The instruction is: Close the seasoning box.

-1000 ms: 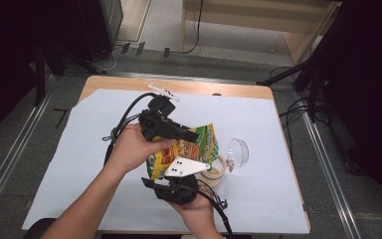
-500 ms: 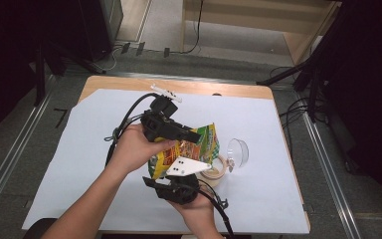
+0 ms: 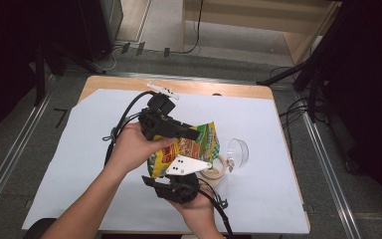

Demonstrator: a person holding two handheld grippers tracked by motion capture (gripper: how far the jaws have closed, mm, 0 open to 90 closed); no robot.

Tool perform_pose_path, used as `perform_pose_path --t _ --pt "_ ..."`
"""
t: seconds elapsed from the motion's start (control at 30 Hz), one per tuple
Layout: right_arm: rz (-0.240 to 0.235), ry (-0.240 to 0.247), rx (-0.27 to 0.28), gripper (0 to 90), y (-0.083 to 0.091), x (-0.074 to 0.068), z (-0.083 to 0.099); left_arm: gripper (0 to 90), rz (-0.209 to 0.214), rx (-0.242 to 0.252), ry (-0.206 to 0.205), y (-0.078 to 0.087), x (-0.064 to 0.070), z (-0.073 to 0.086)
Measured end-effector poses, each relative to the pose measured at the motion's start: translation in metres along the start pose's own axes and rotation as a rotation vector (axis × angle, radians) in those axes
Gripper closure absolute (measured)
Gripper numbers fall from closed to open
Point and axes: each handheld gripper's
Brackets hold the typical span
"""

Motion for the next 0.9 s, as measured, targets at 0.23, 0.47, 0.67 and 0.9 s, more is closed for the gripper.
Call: perform_pose_path --t 0.23,0.47,0.67,0.9 --pt "0.001 0.001 0.005 69.9 -0.0005 0.0005 -0.0006 73.7 -0.005 0.008 -0.003 0.0009 0.0015 -0.0004" --pt "-0.007 -0.011 0.009 69.9 -0.0029 0.0009 0.0003 73.9 -0.025 -0.004 -0.011 -0.0008 0.0028 0.0001" --pt "0.003 0.0 0.008 68.9 -0.0024 0.0021 0.0033 74.0 -0.015 -0.004 -0.012 -0.002 0.0035 0.0006" --pt "0.006 -0.001 0.009 67.5 -0.0024 0.0012 0.0035 74.0 -0.016 -0.004 -0.012 -0.0007 0.0041 0.0008"
Point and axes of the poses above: each handheld gripper's, and its own axes: y roughly backward along the jaws, z roughly out of its underside, x roughly to its right, and after that the axes turned 2 degrees about y, right-handed
